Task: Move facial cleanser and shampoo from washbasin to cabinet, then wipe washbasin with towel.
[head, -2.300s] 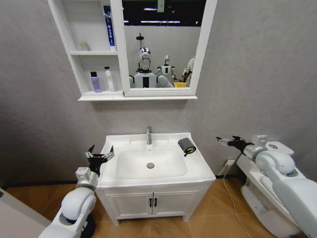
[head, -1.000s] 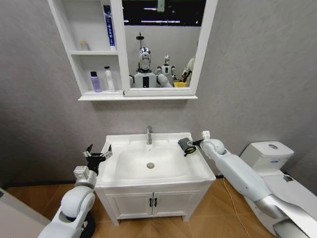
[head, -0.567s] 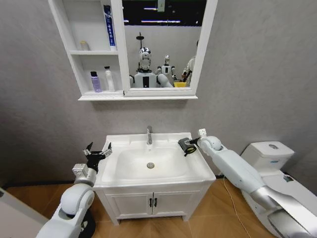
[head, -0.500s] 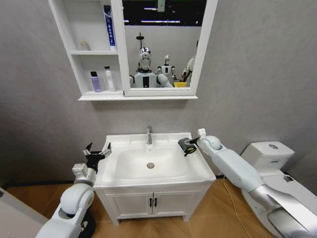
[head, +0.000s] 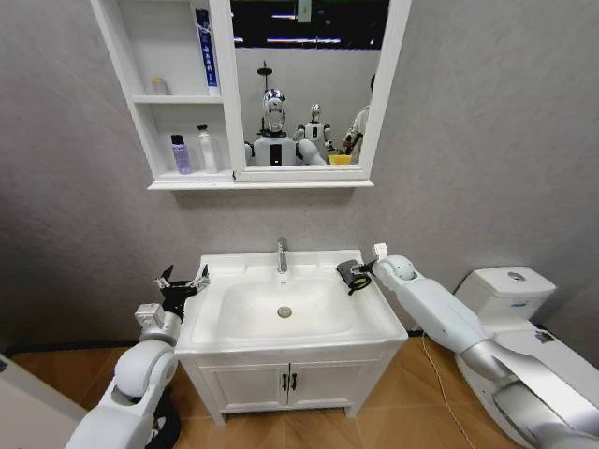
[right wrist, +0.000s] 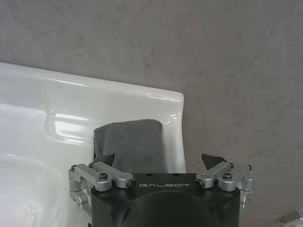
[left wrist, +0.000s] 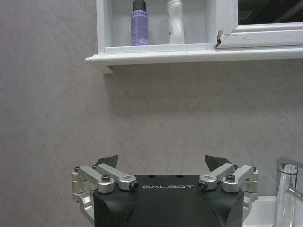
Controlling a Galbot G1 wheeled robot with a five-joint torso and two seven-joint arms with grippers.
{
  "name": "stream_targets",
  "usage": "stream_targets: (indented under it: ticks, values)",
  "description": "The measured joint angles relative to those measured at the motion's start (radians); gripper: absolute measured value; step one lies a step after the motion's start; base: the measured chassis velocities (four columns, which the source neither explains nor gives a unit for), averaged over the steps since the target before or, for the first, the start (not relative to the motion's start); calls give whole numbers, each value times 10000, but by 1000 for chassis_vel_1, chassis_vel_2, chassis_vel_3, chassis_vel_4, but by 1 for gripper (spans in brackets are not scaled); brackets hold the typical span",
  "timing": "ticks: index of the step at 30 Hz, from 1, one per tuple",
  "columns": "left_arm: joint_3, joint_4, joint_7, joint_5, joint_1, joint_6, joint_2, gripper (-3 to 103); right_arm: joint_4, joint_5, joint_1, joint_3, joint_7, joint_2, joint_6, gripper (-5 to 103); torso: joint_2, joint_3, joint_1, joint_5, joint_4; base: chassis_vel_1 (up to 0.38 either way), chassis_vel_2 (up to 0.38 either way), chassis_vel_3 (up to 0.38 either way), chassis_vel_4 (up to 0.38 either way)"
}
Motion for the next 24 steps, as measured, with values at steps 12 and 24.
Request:
stream_targets:
  ticks: [12, 24]
  values:
    - [5, 202, 78, -150, -274, 9, 102, 100, -342, -143, 58, -152, -16, 279, 9, 100, 0, 0, -1, 0, 0, 0, 0, 0, 0]
    - [53, 177, 84, -181, -378, 24, 99, 100, -775, -504, 5, -113, -226, 460, 32, 89, 0, -1, -1, -1, 1, 0, 0, 0, 0]
